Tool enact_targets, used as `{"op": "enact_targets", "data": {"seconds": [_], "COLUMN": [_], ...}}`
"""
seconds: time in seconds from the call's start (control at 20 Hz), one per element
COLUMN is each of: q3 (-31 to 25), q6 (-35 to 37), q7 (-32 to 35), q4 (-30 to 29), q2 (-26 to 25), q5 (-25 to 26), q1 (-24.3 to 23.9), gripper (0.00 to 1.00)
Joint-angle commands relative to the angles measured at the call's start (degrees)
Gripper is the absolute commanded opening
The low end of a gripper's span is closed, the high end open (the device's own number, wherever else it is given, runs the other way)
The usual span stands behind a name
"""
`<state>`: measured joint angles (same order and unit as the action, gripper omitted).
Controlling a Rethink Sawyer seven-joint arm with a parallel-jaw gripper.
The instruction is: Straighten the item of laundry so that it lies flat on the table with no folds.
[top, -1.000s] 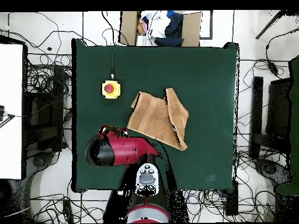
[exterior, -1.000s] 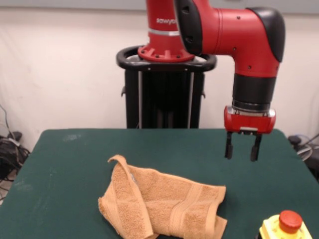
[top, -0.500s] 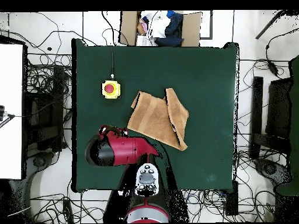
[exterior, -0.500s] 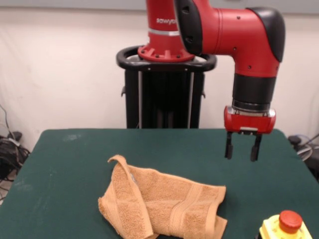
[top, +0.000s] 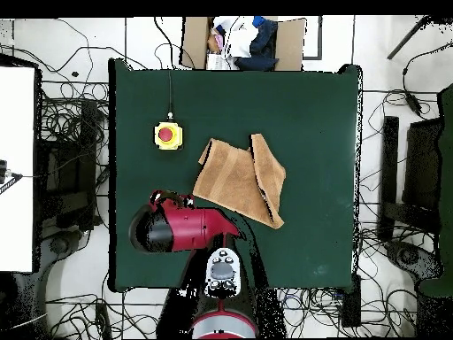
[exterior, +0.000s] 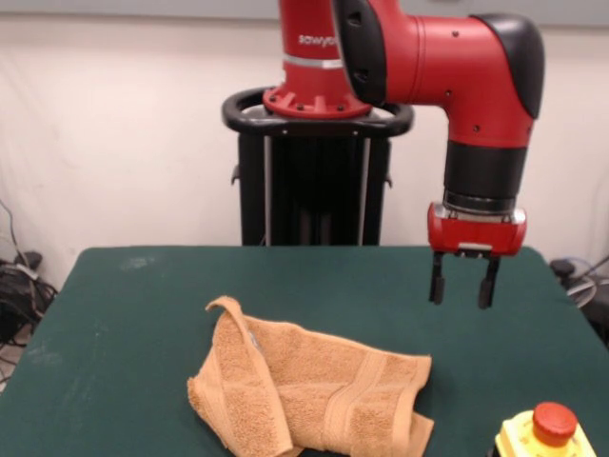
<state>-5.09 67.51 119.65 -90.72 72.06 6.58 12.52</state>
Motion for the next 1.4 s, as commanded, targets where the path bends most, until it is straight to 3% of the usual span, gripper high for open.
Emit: {"op": "enact_targets", "data": {"seconds": [0.05,0.2,0.35,0.65,0.9,1.15,1.4], "q3": [4.5,7.8,10.1,11.1,9.5,6.7,1.3], "q6": [2.6,-4.3,-9.1,-21.1,-28.0,-33.4,-44.9], "q7": [15.0,11.4,7.2,-8.6,-17.4,-16.6,-13.1], "q4": [-5.7,-11.6,-16.1,-25.7,-31.3,-36.1,-40.9], "q2": [2.1,2.9,4.4,7.7,8.7,5.8,-0.1], "q5": [2.6,7.6,9.1,5.7,5.5,6.5,7.8], "q1": [1.5,1.2,0.0,-7.2,-13.3,-19.2,-26.3], "gripper": [1.00,1.00,1.00,1.00,1.00,1.00,1.00]}}
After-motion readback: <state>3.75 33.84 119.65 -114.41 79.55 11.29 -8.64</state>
